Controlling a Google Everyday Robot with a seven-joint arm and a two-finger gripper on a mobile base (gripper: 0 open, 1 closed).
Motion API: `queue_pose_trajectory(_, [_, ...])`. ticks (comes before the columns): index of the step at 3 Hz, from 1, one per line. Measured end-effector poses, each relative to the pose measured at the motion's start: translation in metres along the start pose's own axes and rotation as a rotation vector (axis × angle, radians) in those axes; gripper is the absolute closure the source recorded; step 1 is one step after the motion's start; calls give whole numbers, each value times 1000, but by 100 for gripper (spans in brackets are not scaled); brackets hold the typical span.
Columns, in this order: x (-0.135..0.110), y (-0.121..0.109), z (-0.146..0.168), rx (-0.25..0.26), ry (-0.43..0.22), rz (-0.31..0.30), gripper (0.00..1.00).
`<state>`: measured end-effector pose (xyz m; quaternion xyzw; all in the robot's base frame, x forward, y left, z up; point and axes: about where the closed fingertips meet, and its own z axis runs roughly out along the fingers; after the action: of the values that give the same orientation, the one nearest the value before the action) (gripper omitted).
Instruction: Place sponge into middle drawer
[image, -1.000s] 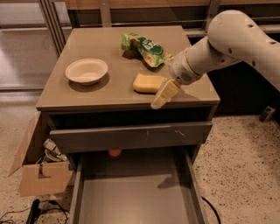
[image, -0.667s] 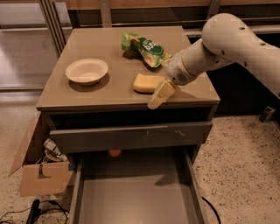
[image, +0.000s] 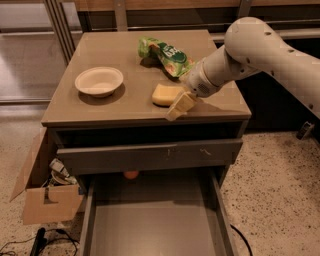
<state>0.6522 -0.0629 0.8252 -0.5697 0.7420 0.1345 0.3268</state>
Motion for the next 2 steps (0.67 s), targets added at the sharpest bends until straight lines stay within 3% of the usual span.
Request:
queue_pose_trajectory(1, [0,0,0,0,0,0,50])
queue_pose_trajectory(2, [0,0,0,0,0,0,73])
